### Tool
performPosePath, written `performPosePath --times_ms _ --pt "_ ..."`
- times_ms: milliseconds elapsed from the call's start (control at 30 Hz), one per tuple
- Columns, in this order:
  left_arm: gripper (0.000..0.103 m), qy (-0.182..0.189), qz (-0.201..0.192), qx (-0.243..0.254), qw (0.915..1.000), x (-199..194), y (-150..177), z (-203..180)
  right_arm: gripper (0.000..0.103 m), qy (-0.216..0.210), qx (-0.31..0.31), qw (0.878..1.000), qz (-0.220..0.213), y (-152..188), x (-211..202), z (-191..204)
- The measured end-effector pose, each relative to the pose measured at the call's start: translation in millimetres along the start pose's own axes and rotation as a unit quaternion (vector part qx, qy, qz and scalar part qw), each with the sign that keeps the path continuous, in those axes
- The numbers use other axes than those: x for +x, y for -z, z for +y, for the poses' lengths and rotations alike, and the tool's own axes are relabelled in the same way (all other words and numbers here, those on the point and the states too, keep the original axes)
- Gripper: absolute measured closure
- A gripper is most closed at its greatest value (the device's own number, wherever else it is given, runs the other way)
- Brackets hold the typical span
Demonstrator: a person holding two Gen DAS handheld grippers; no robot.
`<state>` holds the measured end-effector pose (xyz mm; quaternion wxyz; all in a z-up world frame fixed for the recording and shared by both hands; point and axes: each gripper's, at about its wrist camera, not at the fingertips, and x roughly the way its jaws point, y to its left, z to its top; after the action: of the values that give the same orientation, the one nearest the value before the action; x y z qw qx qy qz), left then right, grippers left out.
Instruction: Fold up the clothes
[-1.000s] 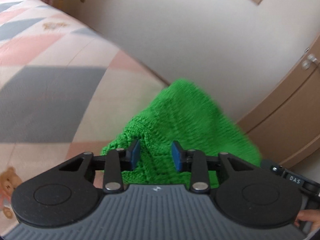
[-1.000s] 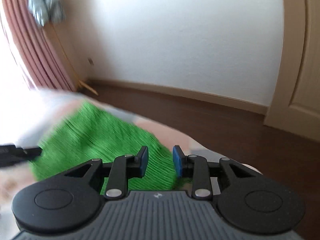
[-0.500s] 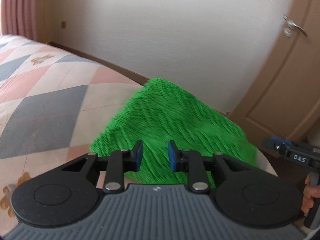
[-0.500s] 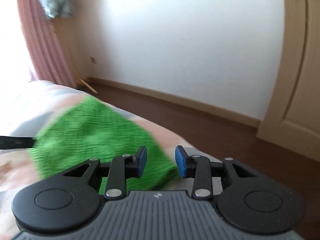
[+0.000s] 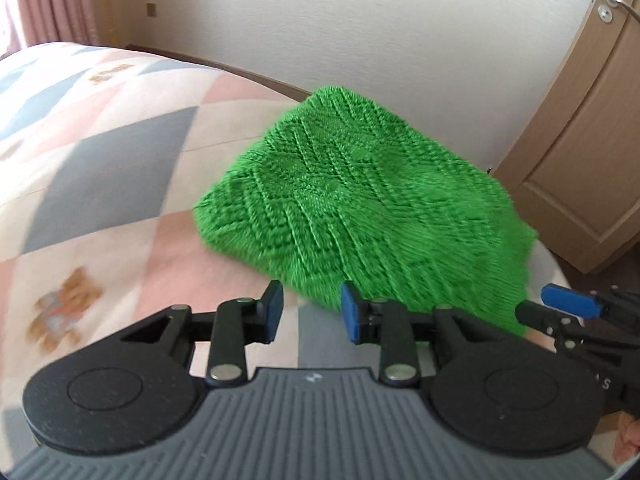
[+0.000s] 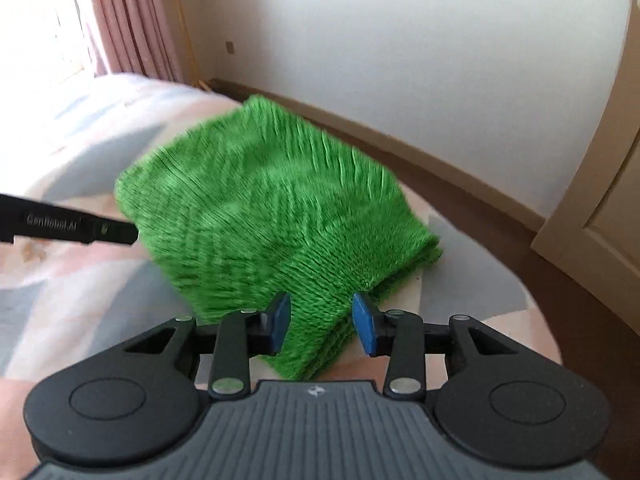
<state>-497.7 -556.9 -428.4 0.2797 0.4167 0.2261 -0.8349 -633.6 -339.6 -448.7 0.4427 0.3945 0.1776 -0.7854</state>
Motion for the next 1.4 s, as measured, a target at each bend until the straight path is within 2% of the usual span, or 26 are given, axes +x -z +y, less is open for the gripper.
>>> performPosePath --times_ms 100,200,267,300,367,433,667,833,1067,1267,1400 --pt "0.056 -0.007 -0.001 -0.002 1.0 -52.1 11.7 -6.1 0.063 0.002 0.025 1.0 0.004 -0.6 -36.6 10.2" --pt "0.035 -0.018 -0.001 -0.001 0.9998 -106.1 26.8 -10.6 0.058 0.007 0.045 0.999 0.007 3.5 -86.5 27.4" --pt "0.031 -0.028 -0.009 0.008 0.9995 -145.7 39.7 -14.6 0.049 0.013 0.056 0.998 0.003 6.3 -122.8 43.3" --pt "0.025 -0.033 -0.013 0.012 0.9993 -165.2 46.5 -16.4 0.046 0.013 0.06 0.998 0.001 9.7 -143.4 48.8" --pt "0.014 -0.04 -0.018 0.019 0.9989 -202.6 60.0 -18.8 0.031 0.02 0.066 0.998 -0.005 17.9 -183.2 63.6" --pt "0.007 -0.039 -0.022 0.024 0.9987 -237.3 75.0 -20.0 0.026 0.022 0.071 0.997 -0.013 26.1 -217.0 81.0" --pt "0.002 -0.033 -0.023 0.038 0.9985 -336.1 129.6 -27.2 0.006 0.036 0.103 0.993 -0.032 65.1 -317.0 120.1" --pt "0.001 -0.035 -0.026 0.039 0.9983 -383.5 155.3 -33.8 0.002 0.052 0.108 0.992 -0.03 80.4 -354.0 132.1" --pt "0.001 -0.039 -0.038 0.04 0.9977 -417.9 170.2 -32.8 0.002 0.055 0.102 0.993 -0.035 78.5 -382.6 151.6" --pt "0.001 -0.063 -0.067 0.061 0.9939 -432.7 173.1 -38.5 0.002 0.085 0.092 0.991 -0.04 78.1 -397.2 160.9" --pt "0.001 -0.096 -0.097 0.081 0.9873 -444.1 176.7 -44.1 0.0 0.109 0.091 0.988 -0.056 79.1 -408.4 164.4"
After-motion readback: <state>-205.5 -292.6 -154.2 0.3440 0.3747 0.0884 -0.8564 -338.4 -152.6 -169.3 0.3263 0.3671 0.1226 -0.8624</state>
